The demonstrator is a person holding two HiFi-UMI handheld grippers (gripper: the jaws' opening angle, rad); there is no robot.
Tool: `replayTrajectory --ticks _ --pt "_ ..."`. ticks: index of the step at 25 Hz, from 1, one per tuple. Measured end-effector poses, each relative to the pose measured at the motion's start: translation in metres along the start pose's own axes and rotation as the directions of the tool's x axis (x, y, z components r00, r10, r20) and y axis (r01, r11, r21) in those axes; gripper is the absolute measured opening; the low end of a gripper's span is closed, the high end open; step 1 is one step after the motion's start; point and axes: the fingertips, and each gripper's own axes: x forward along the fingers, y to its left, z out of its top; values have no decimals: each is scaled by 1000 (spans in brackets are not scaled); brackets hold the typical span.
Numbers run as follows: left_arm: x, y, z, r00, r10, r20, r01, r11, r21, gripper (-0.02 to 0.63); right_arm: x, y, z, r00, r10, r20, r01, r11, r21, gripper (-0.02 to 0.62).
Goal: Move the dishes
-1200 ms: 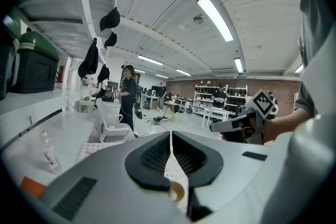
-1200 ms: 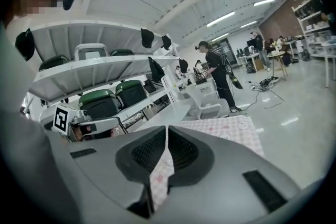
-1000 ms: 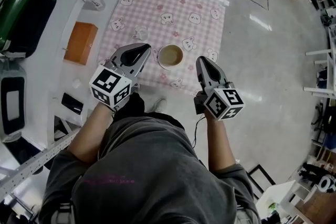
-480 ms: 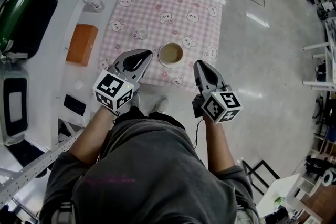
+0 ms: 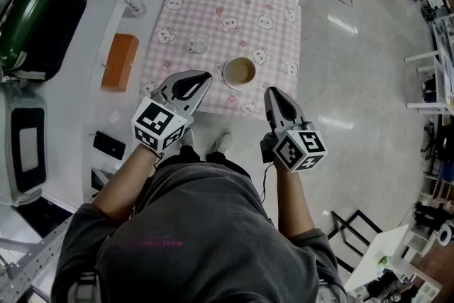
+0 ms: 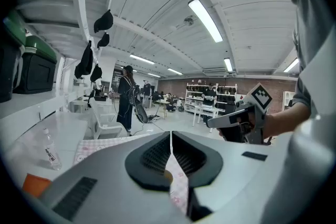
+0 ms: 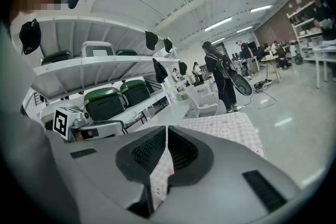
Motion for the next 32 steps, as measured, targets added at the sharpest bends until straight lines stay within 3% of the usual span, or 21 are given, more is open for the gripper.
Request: replayTrajectory --ticks 14,32 --pt "-25 14 -3 1000 -9 12 9 1000 -1 12 9 35 -2 1000 7 21 -6 1000 -10 5" --pt "-17 3 2 1000 -9 6 8 1000 16 12 4 30 5 999 34 24 -33 999 -27 3"
